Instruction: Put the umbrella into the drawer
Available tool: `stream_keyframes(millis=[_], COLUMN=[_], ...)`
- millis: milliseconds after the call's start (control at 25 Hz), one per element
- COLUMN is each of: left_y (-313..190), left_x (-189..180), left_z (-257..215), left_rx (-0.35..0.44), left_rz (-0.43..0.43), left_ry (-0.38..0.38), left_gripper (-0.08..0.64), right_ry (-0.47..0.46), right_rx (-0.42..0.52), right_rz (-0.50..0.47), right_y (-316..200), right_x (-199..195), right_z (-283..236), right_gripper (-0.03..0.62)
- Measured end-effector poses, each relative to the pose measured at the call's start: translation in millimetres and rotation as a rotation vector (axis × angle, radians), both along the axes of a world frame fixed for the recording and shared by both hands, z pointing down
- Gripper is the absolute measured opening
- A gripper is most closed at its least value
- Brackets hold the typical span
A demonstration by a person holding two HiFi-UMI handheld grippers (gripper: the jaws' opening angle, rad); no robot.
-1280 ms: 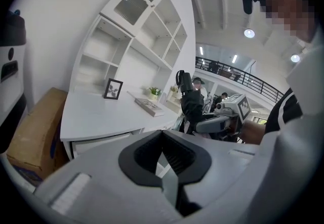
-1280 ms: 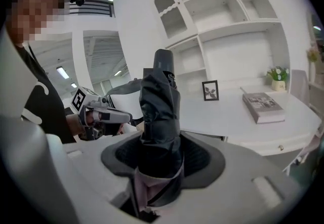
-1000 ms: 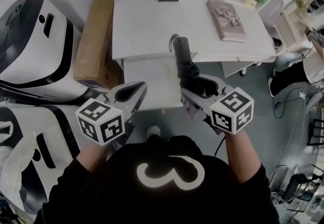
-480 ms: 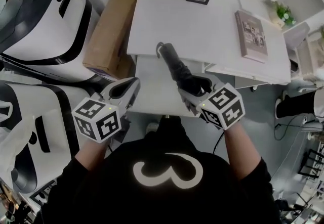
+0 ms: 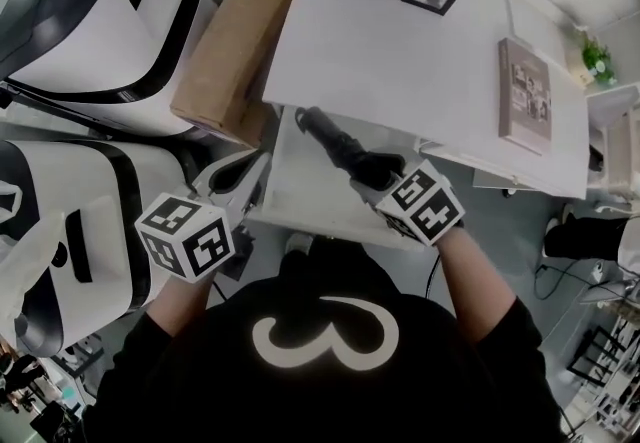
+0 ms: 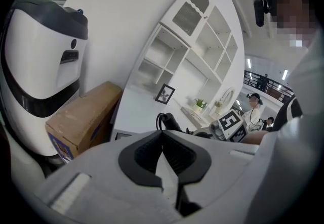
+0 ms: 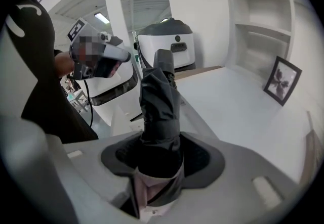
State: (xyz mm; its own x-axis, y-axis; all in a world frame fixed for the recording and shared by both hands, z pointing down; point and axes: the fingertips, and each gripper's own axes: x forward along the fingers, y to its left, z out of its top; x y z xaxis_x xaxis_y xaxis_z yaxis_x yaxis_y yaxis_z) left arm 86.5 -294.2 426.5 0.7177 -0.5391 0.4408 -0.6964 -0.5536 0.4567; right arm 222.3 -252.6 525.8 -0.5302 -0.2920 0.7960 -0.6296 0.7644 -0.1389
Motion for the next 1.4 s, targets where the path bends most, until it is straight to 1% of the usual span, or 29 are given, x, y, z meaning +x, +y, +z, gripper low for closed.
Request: stream_keyframes(millis=[320,520,840,1000,1200,1400], left_y=[-6,-7,-9,-11,-11,-9], left_x=[-18,-25,-35,-37,-42,-49], left_z=[10,17,28,32,38,49], left_rx=[-0.028,-0.042,-0.067,-0.076,-0.09,-0.114], left_rz=[-0.077,-0.103,-0.135,-0.149,-0.159,-0.169], left_ry=[-0.006,-0.014,-0.024,-0.022,-0.031,-0.043], left_gripper=[0.009,0.009,0.009,0.009,0.009,0.009], right_ry=[0.129,0.2,0.266,0.293,0.353,0.391], right_rx=[-0.053,-0.087,-0.166,-0.186,-0.224,-0.232], right_rz=[-0.133,-0.189,-0.231,-0.254,-0.276,-0.295], right_y=[-8,-10,-8,-8,-6,-6], right_x=[-14,-18,-19,-24,-21,-24], right_z=[54,87,134,154,184,207], right_gripper=[0.212,0.212,0.212,0.212,0.212,0.212])
